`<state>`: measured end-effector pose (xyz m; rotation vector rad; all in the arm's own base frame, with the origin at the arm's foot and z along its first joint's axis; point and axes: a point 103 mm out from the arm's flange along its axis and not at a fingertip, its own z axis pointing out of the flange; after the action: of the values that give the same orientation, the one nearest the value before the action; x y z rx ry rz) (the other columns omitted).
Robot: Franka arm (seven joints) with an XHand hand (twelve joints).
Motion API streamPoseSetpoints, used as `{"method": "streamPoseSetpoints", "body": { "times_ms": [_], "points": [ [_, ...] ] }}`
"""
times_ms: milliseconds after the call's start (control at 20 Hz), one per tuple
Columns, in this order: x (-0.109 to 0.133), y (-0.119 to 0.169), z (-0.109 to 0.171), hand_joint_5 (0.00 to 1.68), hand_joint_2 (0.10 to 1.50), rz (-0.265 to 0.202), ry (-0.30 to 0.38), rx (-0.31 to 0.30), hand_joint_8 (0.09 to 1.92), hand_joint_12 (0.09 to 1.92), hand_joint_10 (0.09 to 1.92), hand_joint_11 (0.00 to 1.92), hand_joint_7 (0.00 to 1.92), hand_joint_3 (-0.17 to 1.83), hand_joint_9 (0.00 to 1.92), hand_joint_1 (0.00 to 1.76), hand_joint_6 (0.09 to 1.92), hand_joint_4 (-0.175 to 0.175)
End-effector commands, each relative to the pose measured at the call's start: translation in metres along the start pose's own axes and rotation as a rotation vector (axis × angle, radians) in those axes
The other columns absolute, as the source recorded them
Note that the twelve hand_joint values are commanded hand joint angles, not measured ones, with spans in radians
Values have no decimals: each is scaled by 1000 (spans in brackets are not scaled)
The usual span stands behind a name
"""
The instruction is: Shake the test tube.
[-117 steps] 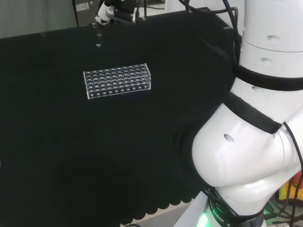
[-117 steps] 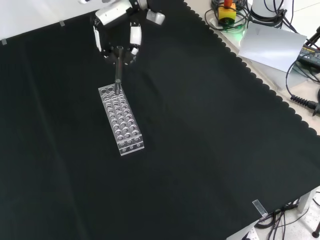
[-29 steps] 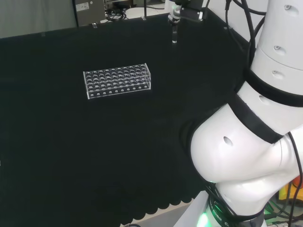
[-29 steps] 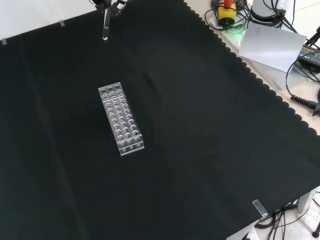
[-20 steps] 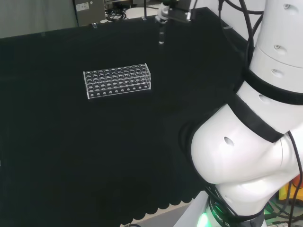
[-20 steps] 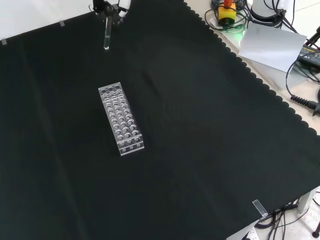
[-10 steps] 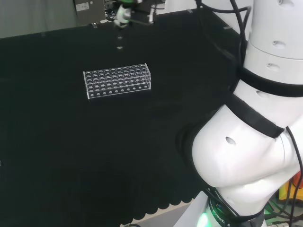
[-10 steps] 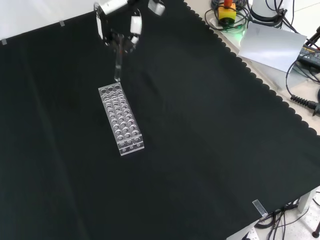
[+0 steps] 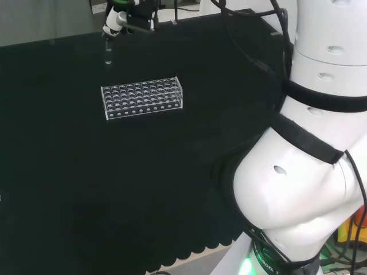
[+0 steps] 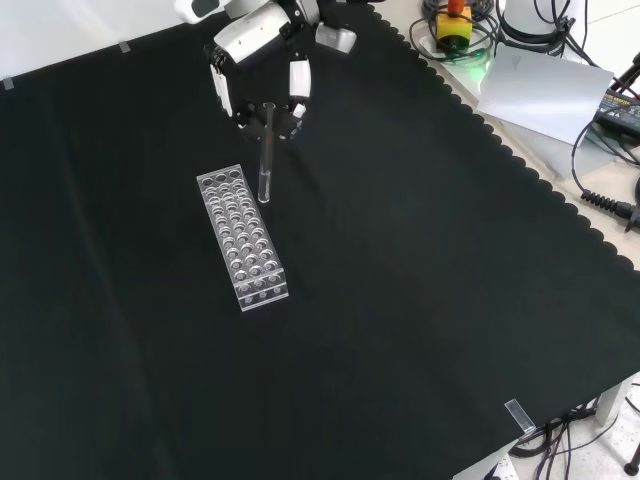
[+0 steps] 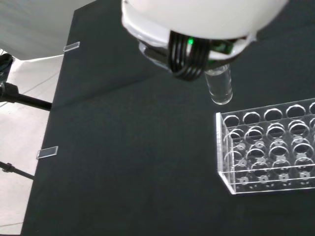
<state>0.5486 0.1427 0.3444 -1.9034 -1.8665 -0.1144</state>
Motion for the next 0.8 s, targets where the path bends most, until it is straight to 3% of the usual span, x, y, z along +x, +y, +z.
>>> {"method": "streamPoseSetpoints", "body": {
  "times_ms": [50,450,800],
  "points": [
    [-45,-2,-11,1292,586,86,-33,-23,670,900,571,1202,1364,717,1319,1435,608,-175],
    [-143,-13,-39,1292,586,287,-99,-85,671,900,570,1201,1364,718,1319,1435,609,-175],
    [-190,-23,-67,1292,586,373,-131,-137,671,901,570,1201,1364,718,1319,1435,609,-175]
  ]
}}
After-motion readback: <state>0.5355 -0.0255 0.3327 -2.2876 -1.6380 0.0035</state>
